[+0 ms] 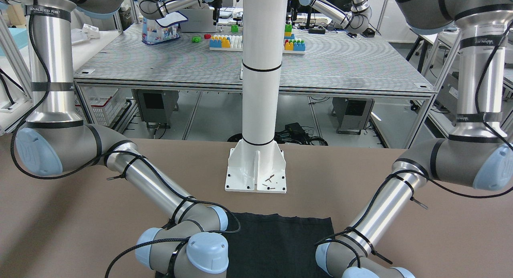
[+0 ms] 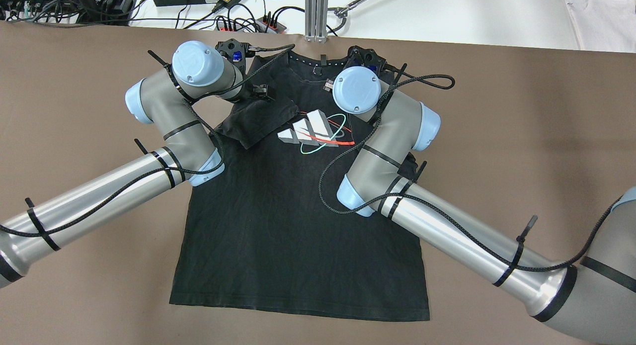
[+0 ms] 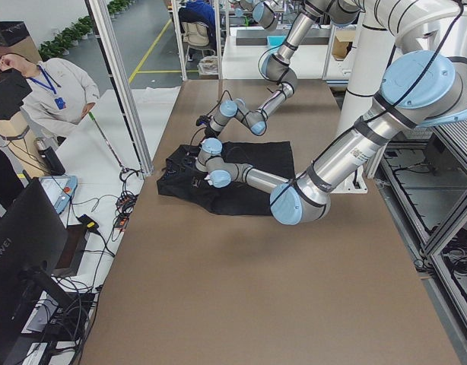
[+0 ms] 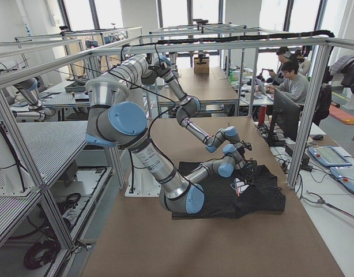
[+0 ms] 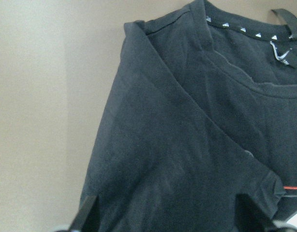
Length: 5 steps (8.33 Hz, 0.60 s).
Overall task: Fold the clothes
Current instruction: 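Fold the sleeve nearest the right gripper inward onto the chest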
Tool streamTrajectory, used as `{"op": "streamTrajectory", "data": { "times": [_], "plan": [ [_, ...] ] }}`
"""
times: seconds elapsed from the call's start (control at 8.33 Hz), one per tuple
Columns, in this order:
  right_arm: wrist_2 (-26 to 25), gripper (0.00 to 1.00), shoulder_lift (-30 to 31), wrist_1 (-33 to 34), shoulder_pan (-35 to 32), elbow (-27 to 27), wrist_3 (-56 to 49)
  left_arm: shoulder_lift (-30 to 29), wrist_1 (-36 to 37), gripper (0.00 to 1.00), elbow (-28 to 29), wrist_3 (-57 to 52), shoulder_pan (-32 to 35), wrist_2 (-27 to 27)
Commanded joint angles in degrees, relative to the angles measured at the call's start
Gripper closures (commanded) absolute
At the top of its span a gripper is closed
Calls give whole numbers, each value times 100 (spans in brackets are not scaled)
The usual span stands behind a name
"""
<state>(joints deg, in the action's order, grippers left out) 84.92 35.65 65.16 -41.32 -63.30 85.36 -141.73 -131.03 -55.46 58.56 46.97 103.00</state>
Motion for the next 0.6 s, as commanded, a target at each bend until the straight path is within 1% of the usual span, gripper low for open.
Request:
{"op": "streamTrajectory", "data": {
  "times": [0.0, 0.12, 0.24, 0.36, 0.48],
  "plan": [
    [-256, 71, -199, -21, 150, 354, 52, 5, -2, 0, 0, -21, 32, 1],
    [-274, 6, -85, -30, 176, 319, -114, 5, -2, 0, -9, -21, 32, 1],
    [-265, 6, 20, -39, 176, 205, -307, -3, -11, 0, -35, 6, 23, 1],
    [-239, 6, 152, -39, 176, -74, -561, 23, -2, 0, -227, 49, 23, 9],
    [-239, 5, 519, -39, 176, -538, -860, 127, -2, 0, -464, 111, 14, 9]
  ]
}}
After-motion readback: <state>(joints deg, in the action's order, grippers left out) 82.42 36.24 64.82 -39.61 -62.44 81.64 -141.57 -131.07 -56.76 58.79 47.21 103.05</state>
